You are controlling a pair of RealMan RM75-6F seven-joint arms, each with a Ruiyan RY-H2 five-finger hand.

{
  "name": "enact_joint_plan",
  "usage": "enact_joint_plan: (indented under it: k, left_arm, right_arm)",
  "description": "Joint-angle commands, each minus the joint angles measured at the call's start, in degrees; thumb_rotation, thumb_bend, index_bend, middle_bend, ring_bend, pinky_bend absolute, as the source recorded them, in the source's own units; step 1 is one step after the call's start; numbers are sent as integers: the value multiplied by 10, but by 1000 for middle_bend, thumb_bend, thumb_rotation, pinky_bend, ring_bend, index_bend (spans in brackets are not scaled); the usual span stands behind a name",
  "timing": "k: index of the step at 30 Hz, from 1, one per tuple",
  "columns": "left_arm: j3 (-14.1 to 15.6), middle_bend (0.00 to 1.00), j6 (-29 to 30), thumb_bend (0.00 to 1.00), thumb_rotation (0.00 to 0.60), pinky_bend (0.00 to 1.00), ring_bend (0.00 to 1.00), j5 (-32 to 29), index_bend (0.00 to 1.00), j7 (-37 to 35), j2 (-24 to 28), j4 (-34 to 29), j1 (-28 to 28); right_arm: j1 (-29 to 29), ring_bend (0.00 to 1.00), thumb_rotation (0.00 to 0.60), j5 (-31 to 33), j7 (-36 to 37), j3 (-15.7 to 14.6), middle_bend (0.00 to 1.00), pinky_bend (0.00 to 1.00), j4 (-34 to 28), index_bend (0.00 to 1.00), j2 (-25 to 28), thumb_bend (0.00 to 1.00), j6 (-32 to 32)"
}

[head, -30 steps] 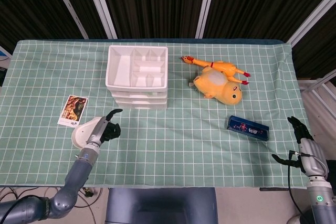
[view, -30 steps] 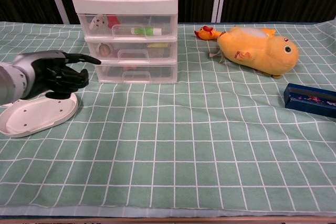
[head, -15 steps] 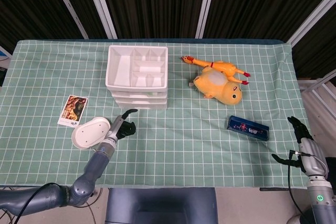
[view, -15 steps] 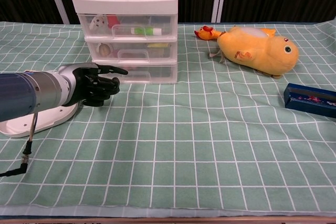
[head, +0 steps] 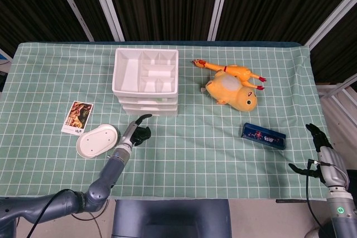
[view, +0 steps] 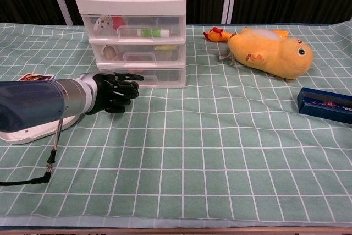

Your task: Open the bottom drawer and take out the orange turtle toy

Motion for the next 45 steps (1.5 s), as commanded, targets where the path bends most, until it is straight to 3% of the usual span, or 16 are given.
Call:
enact_joint_plan:
  k: [1,15,37,45]
  left_arm:
    - [-3,891,-5,716,600,1000,945,-9,151,-5,-13,18,-9]
    - [-17,891,-34,716,600,1000,945,-43,151,-26,-44,69,-32]
    - [-36,891,-41,716,600,1000,945,2,150,-65,-81,116,-36]
    - [-40,891,-53,717,600,1000,945,4,250,-64,-89,131,-49]
  right_arm:
    - [0,0,600,-1,2,0,0,184,0,0,0,95,0]
    - [0,0,600,0,12,0,0,185,-1,0,3,94,-4]
    - [1,0,600,5,16,1,0,185,-2,0,5,94,-9]
    - [1,0,600,6,17,1,0,185,-2,0,6,95,-10]
